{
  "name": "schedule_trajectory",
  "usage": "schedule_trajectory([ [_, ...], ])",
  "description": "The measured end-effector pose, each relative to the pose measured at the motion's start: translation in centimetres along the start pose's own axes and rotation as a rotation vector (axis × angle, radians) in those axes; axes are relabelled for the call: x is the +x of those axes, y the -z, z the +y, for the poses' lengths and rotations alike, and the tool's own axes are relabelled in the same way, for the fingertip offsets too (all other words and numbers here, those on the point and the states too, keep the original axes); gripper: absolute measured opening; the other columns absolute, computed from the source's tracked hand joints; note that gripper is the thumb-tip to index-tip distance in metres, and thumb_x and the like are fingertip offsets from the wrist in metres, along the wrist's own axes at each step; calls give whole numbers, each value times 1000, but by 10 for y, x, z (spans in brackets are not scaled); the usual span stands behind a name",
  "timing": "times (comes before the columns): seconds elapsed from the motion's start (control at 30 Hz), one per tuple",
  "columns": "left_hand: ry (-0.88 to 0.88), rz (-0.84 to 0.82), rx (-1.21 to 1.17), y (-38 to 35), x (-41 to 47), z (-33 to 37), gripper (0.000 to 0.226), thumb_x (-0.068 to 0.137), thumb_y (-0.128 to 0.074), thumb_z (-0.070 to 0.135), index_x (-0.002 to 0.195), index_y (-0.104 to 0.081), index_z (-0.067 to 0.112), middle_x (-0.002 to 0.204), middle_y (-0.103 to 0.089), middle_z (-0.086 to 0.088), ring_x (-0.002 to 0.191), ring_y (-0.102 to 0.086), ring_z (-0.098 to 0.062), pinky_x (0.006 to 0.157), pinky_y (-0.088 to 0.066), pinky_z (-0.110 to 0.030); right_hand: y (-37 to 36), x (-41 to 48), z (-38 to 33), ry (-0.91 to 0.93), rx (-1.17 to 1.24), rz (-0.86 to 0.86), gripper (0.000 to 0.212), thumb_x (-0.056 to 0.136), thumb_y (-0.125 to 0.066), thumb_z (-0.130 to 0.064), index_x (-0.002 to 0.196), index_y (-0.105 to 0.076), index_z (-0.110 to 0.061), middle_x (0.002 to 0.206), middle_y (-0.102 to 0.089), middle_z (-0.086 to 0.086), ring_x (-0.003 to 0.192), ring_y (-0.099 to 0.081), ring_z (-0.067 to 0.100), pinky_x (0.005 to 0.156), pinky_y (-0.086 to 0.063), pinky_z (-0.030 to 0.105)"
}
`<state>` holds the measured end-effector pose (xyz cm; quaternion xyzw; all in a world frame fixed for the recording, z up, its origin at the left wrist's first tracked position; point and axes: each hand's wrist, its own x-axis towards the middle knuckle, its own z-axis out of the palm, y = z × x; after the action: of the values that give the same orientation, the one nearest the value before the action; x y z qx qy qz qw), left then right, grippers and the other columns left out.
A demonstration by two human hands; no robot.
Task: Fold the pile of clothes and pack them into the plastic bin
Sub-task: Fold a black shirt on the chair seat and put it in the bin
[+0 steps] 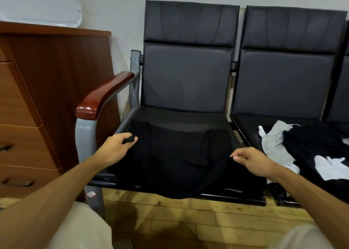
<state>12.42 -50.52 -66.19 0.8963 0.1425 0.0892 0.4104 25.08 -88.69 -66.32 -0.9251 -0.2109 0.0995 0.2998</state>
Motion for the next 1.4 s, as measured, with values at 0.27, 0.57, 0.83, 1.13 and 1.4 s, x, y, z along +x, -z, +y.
schedule_trajectory([
  [0.27,29,306,-144,8,19,0,27,99,-48,35,79,-61,23,70,-61,-8,65,-58,-28,56,-42,-32,6,27,-21,27,51,246,12,86,-70,-16,79,-71,-26,91,-71,-11,97,-61,7,86,-38,22],
  [0.57,103,376,10,5,98,12,23,102,-42,32,94,-60,19,81,-60,-11,64,-54,-22,52,-38,-30,24,101,-28,-33,-44,345,14,94,-61,-17,102,-72,-13,108,-68,3,116,-56,17,82,-25,18],
  [0.83,201,321,254,-13,178,-17,24,101,-42,24,114,-59,15,95,-62,-12,85,-62,-30,75,-54,-43,26,174,3,-91,-140,233,16,95,-58,-17,107,-69,-13,119,-65,8,121,-54,24,103,-41,37],
  [1.13,284,342,361,-35,201,-48,32,99,-43,20,131,-45,14,117,-58,-15,99,-61,-33,86,-53,-47,-4,186,27,-136,-605,279,26,92,-54,-7,113,-63,-20,111,-65,5,102,-59,26,85,-46,39],
  [1.4,-94,117,654,-66,138,1,55,90,-55,24,142,-38,18,145,-26,-9,133,-30,-30,108,-29,-40,-20,159,7,96,-585,366,30,88,-59,-6,116,-64,-15,118,-57,6,110,-53,25,94,-46,38],
])
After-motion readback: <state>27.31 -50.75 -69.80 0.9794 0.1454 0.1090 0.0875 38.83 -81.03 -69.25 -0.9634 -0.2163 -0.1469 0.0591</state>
